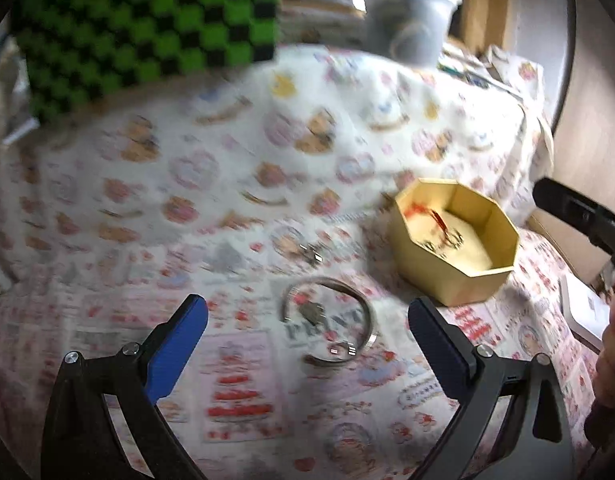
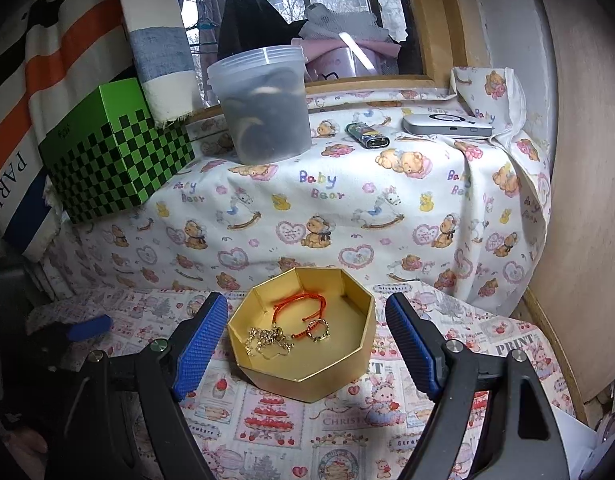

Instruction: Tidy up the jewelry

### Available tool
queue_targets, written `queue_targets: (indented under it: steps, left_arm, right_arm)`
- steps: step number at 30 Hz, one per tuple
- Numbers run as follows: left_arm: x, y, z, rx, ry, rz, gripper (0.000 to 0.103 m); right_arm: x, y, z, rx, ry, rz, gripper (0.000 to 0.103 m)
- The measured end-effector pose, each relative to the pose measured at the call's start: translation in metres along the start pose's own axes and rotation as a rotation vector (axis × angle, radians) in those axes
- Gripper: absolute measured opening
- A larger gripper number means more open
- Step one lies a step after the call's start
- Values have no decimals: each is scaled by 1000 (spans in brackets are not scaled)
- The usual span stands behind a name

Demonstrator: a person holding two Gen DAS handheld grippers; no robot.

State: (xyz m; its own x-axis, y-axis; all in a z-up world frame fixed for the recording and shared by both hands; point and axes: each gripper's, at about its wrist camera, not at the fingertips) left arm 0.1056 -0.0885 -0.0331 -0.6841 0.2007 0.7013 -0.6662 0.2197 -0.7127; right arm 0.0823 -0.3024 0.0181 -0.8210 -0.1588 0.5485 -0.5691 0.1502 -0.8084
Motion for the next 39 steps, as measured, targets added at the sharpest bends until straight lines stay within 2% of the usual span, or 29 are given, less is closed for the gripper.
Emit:
queue_targets:
  steps: [9,10,13,14,16,18,19,26,31,35,39]
  left_arm:
    - [-31,-5,19,-76,-14,-127,99]
    - [-34,-6,18,-73,-18,-137,98]
    - [-47,-12,16,-54,-3,-191,80]
    - [-51,-12,15,-47,11,-210,79]
    - [-53,-14,17,-47,7,-199,75]
    - [-53,-17,20,-47,18,-197,63]
    - [-54,-19,21,-43,23,-197,61]
    - [-34,-12,11,-10,-3,-187,61]
    - [-1,-8,-7,11,-46,-100,61]
    - [30,-7,-30,85,-69,-27,61]
    - [50,-3,-50,109,-128,0,61]
  right_arm:
    - [-3,0,1,11,39,-10,83]
    - [-3,0,2,2,39,-12,83]
    - [-6,0,7,-21,43,-25,83]
    - [-7,0,7,-23,43,-28,83]
    - [-6,0,7,-19,45,-26,83]
    - [-5,1,5,-6,52,-21,83]
    - [-5,1,4,-1,54,-18,83]
    - [-5,0,6,-11,44,-17,83]
    - [-4,0,8,-47,7,-16,83]
    - [-4,1,5,-35,11,-14,83]
    - [-3,5,-6,-2,2,-19,83]
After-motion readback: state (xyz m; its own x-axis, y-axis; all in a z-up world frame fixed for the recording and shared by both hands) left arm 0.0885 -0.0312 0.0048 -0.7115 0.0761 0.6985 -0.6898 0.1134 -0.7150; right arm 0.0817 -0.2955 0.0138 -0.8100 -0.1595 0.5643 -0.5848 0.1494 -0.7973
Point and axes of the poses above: each gripper's, at about its wrist camera, not at the fingertips, and x roughly against the way its jaws point, z to its right, y to its underside, and after that the axes turned 5 degrees about -x, right-handed
